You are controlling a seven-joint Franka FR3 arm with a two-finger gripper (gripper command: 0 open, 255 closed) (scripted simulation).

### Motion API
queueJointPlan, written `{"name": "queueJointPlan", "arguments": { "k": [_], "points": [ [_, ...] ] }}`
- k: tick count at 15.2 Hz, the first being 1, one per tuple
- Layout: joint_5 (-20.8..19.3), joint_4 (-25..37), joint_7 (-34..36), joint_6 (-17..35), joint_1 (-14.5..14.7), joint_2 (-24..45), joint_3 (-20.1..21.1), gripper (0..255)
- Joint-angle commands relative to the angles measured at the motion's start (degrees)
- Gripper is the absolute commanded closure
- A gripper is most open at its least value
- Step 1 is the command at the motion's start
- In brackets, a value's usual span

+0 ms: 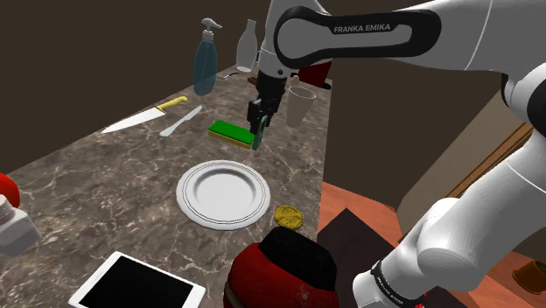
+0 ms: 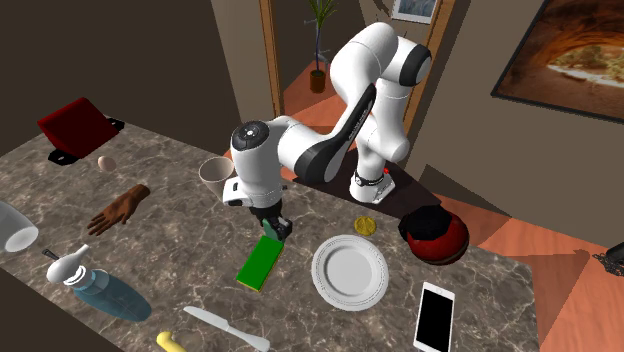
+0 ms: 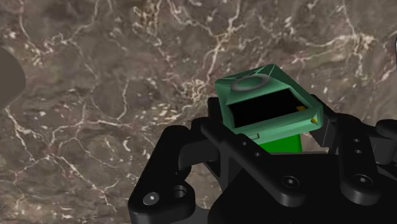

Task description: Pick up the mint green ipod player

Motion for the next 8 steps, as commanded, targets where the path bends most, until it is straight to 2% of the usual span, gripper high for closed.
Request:
{"name": "queueJointPlan", "arguments": {
  "k": [1, 8],
  "points": [
    [0.0, -0.1, 0.0, 0.0, 0.0, 0.0, 0.0, 255],
    [0.0, 0.5, 0.0, -0.7, 0.0, -0.1, 0.0, 255]
  ]
}}
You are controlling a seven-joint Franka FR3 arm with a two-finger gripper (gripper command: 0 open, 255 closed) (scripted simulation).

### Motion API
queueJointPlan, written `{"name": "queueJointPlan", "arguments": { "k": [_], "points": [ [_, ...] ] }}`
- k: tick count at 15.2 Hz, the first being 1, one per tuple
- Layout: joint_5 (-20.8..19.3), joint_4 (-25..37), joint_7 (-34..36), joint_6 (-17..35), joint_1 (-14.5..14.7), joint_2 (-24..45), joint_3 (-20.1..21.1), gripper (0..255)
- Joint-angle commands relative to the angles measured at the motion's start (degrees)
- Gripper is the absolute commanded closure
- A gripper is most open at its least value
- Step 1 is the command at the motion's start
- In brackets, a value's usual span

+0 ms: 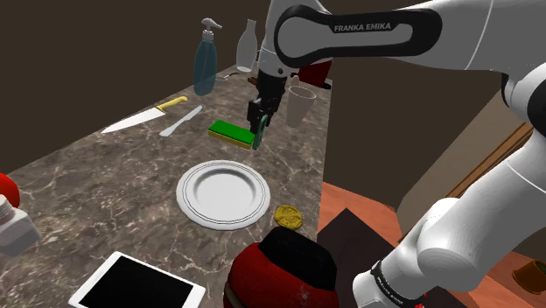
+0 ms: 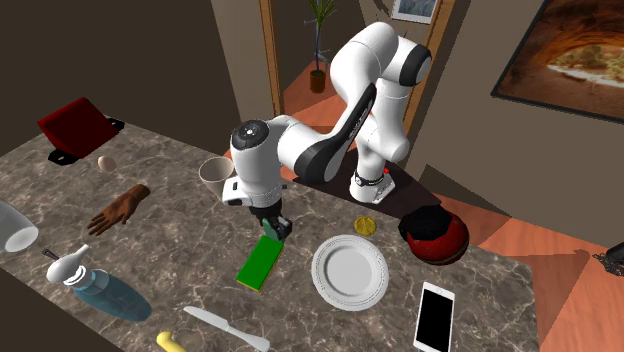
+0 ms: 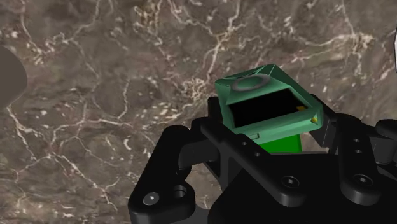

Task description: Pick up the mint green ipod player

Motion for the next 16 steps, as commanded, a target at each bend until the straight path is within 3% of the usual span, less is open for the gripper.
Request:
{"name": "queueJointPlan", "arguments": {
  "k": [1, 16],
  "points": [
    [0.1, 0.9, 0.0, -1.2, 0.0, -0.2, 0.0, 255],
    [0.0, 11.0, 0.0, -11.3, 0.0, -0.2, -0.1, 255]
  ]
}}
